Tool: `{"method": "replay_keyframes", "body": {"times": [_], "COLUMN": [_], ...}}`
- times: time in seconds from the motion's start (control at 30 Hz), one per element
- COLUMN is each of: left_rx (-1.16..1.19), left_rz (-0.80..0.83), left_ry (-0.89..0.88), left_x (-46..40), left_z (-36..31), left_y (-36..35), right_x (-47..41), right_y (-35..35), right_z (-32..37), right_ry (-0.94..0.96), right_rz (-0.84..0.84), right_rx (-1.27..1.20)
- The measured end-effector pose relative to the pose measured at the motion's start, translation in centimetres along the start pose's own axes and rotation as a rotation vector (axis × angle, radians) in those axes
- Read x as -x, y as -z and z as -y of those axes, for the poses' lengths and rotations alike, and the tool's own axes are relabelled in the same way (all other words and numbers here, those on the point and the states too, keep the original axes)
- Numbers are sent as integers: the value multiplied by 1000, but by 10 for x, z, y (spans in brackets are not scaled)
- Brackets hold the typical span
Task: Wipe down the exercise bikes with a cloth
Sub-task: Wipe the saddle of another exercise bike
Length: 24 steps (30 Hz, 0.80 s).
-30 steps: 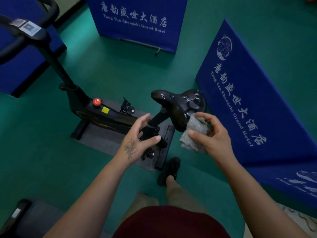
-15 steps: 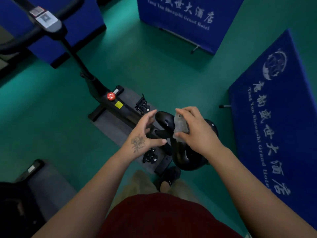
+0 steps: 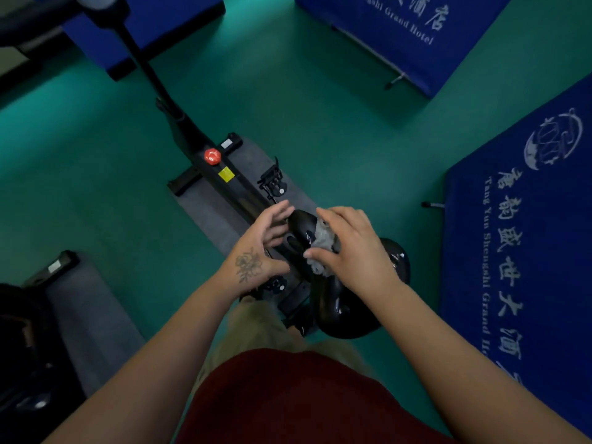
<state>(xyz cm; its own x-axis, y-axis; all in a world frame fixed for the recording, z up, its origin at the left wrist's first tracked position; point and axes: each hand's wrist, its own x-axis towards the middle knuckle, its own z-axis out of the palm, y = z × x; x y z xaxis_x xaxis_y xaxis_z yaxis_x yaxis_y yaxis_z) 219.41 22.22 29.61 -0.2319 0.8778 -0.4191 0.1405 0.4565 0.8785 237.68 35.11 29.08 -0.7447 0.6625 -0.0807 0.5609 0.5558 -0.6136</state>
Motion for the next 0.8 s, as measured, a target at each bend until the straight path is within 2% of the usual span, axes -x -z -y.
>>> {"method": "replay_keyframes", "body": {"times": [0.3,0.43,0.6,0.8], "left_rx": [11,24,26,22], "left_rz": [14,23,21,34], "left_ry": [25,41,25,29], "left_x": [-4,-7,-8,-7], "left_z": [-2,-3,-1,-5], "left_y": [5,7,5,8], "right_x": [-38,-23,10,-16], "right_y": [-13,-2,16,5], "right_z": [23,12,-14,2], "right_ry": [-60,-41,-122,-63], "right_rz": [24,88,92,97], "right_rx": [-116,-38,0,0]}}
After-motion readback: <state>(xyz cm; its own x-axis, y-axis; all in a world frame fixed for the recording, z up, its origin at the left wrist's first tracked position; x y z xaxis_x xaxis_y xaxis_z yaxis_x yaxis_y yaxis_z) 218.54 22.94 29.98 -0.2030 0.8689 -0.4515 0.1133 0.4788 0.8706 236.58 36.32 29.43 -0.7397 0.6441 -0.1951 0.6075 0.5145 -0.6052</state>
